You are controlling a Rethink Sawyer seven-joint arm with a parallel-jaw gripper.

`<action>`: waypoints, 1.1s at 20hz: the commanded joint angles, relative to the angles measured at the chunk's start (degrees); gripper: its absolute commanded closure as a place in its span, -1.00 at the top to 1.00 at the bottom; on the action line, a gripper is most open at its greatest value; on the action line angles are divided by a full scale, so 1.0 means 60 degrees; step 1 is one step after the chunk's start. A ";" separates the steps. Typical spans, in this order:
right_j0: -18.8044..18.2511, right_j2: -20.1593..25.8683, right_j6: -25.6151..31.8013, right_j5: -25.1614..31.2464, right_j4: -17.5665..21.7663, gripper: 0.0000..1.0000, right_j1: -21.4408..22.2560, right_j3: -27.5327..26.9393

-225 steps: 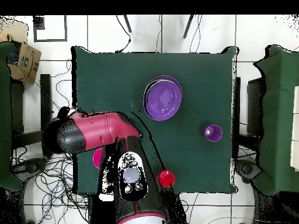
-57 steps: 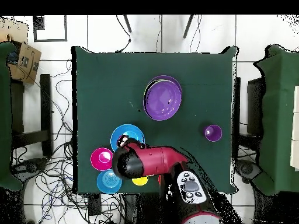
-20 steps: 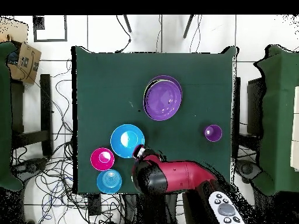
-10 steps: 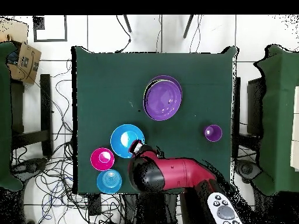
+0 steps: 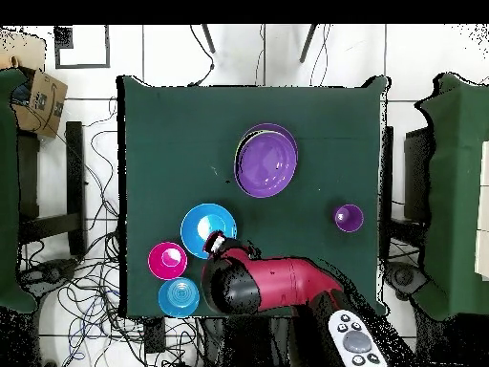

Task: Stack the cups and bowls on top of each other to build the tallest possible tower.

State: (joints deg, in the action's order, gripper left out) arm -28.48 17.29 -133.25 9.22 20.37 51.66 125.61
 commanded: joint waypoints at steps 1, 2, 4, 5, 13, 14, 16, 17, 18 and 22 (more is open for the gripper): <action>0.0041 -0.0168 -0.0062 -0.0141 0.0677 1.00 -0.1166 -0.0433; 0.0015 -0.0169 -0.0049 -0.0210 0.0726 1.00 -0.1171 -0.0393; -0.0056 -0.0161 -0.0010 -0.0327 0.0832 1.00 -0.1321 -0.0448; -0.0021 -0.0210 -0.0040 -0.0461 0.0898 1.00 -0.1481 -0.0549; 0.0393 -0.0726 -0.0158 -0.1387 0.1358 1.00 -0.2658 -0.1362; 0.0354 -0.0730 -0.0087 -0.1455 0.1430 1.00 -0.2826 -0.1528; 0.0237 -0.0717 0.0047 -0.1534 0.1581 1.00 -0.3081 -0.1758; 0.0187 -0.0711 0.0085 -0.1540 0.1641 1.00 -0.3150 -0.1828; 0.0114 -0.0657 0.0139 -0.1467 0.1680 1.00 -0.3143 -0.1875; 0.0081 -0.0618 0.0082 -0.1439 0.1715 1.00 -0.3139 -0.1909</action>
State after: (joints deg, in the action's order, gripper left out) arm -28.04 13.41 -133.25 2.26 26.78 36.85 120.39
